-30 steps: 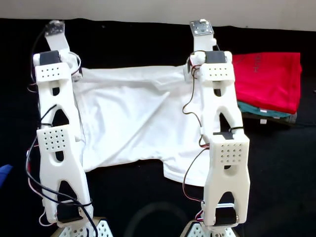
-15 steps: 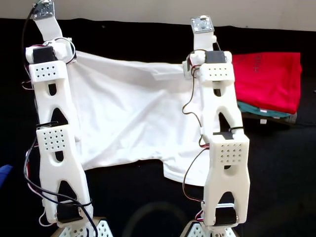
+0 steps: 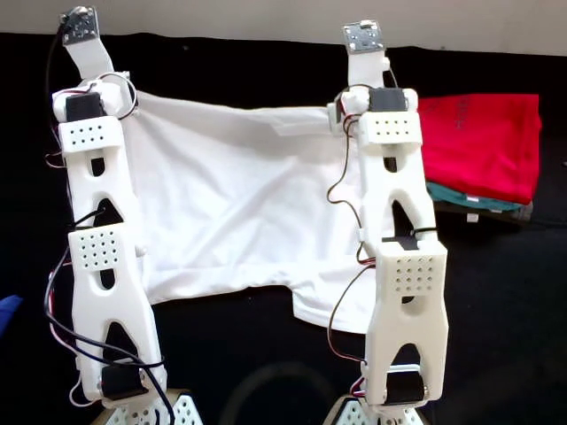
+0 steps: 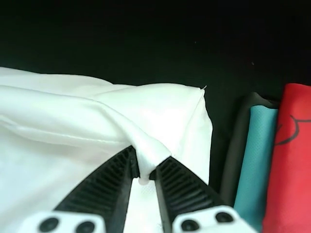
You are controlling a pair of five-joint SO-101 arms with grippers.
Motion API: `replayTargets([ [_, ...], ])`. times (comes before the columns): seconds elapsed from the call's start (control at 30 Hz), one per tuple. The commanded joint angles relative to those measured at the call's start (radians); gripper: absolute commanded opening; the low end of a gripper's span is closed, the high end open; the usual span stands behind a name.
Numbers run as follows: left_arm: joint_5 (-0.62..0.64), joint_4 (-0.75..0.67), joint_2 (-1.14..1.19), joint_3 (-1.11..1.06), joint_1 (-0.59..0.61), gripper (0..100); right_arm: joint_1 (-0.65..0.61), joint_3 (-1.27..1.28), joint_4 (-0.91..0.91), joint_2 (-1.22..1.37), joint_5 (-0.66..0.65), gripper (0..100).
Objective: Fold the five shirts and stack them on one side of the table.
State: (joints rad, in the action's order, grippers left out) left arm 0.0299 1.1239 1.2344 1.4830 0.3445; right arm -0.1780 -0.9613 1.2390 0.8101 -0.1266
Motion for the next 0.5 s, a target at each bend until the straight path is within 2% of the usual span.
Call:
replayTargets([
  [0.0,0.000,-0.017,-0.085,0.044,0.027,1,0.038,-0.119,-0.004,-0.008,0.011,0.6],
  [0.17,0.000,0.092,-0.096,0.044,0.025,1,0.048,-0.130,-0.001,-0.005,0.009,0.6],
  [0.33,0.000,0.230,-0.125,0.113,0.041,1,0.051,-0.182,0.131,-0.015,0.006,0.6],
  [0.47,-0.040,0.236,-0.168,0.183,0.048,1,0.065,-0.271,0.202,-0.007,0.006,0.6],
])
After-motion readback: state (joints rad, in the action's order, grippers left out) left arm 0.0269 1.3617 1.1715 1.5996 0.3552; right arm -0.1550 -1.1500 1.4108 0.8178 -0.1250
